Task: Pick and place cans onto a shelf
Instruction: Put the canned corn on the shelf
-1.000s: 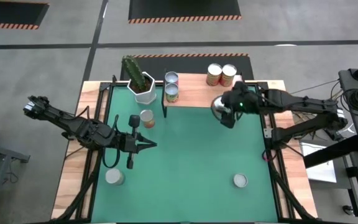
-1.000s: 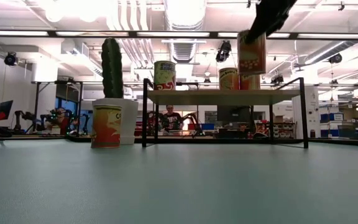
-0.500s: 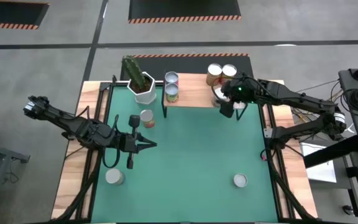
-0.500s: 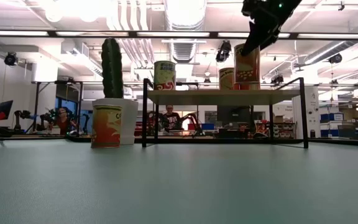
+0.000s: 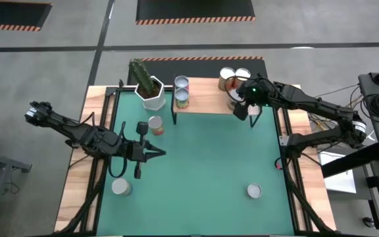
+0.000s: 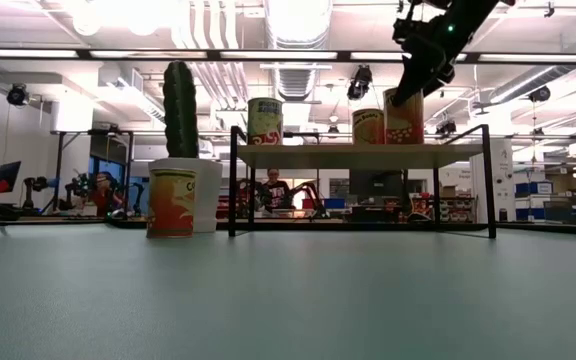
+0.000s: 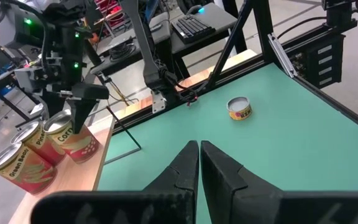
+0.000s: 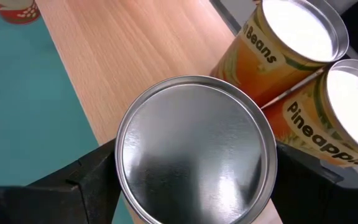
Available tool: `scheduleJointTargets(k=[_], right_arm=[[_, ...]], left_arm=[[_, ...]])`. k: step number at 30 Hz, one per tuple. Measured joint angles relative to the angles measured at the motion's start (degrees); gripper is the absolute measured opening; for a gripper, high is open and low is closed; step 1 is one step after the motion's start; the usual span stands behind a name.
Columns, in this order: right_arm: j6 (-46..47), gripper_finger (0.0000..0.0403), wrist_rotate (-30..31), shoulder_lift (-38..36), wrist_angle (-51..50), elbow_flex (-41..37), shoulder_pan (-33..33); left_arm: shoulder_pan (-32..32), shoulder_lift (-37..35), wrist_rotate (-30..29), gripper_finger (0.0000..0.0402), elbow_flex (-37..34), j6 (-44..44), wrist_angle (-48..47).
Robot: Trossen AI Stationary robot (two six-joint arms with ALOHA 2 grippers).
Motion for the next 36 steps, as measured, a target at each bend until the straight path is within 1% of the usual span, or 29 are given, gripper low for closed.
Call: scheduleJointTargets(k=[3,11,18,27,29,31,33,36], right_arm=[[0.0,0.0322,0.0,0.0,0.0,-0.1,0.0],[-0.5,0.0358,0.1,0.1,-1.2,0.4,0.0],[-0.2,0.0359,0.1,-0.6,-1.2,3.3,0.0],[1.4,0.0358,0.0,-1.2,-2.1,9.4,0.8],[1.9,0.0353,-0.2,-1.2,-2.0,10.6,2.0],[2.3,0.0341,-1.9,-1.2,-1.8,11.2,3.8],[3.1,0.0323,-3.2,-1.0,-1.8,11.3,5.9],[3.9,0.0285,-3.4,-0.9,-2.5,10.8,9.0]], left_arm=[[0.0,0.0,0.0,0.0,0.0,0.0,0.0],[0.0,0.0,0.0,0.0,0.0,0.0,0.0],[0.0,0.0,0.0,0.0,0.0,0.0,0.0],[0.0,0.0,0.0,0.0,0.0,0.0,0.0],[0.0,0.0,0.0,0.0,0.0,0.0,0.0],[0.0,0.0,0.0,0.0,0.0,0.1,0.0],[0.0,0.0,0.0,0.0,0.0,0.4,0.0],[0.0,0.0,0.0,0.0,0.0,0.4,0.0]])
